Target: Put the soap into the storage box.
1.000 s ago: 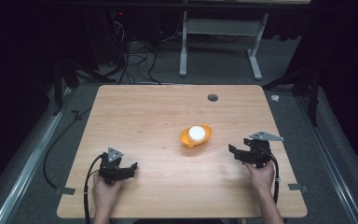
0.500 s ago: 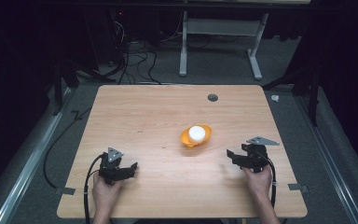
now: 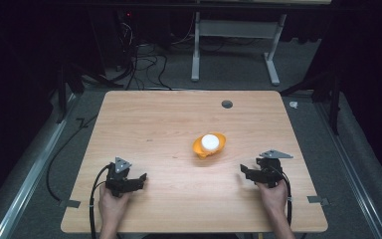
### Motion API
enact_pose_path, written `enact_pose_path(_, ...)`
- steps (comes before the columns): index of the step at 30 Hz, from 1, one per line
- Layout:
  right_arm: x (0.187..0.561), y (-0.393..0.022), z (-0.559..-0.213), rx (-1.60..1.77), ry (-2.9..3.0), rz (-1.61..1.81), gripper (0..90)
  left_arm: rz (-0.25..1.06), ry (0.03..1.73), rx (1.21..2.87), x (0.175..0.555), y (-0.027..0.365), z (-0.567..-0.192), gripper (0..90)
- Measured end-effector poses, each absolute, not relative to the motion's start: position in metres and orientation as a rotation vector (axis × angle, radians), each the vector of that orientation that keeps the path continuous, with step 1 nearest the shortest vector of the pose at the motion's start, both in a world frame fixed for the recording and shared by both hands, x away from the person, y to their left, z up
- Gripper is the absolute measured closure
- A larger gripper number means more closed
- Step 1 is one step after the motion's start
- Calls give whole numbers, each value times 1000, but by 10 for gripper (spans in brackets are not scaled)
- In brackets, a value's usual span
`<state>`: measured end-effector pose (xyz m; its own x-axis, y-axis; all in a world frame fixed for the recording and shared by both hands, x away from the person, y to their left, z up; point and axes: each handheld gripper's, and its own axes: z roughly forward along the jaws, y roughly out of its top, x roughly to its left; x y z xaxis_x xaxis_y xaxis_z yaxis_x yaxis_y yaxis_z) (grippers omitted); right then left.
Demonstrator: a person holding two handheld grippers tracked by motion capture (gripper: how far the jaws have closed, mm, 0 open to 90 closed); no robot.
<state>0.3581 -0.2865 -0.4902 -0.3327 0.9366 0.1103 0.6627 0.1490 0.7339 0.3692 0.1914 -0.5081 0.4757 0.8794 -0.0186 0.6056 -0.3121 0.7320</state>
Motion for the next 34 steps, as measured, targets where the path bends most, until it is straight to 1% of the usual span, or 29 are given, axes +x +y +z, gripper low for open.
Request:
enact_pose_path(10, 356, -281, -500, 1518, 2078, 942, 268, 511, 1225, 2038, 369, 191, -508, 185)
enact_pose_path(20, 354, -273, -502, 1456, 2077, 864, 257, 511, 1225, 2038, 369, 191, -508, 185)
enact_pose_path(34, 354, -273, -502, 1456, 2078, 865, 253, 511, 1226, 2038, 369, 191, -508, 185)
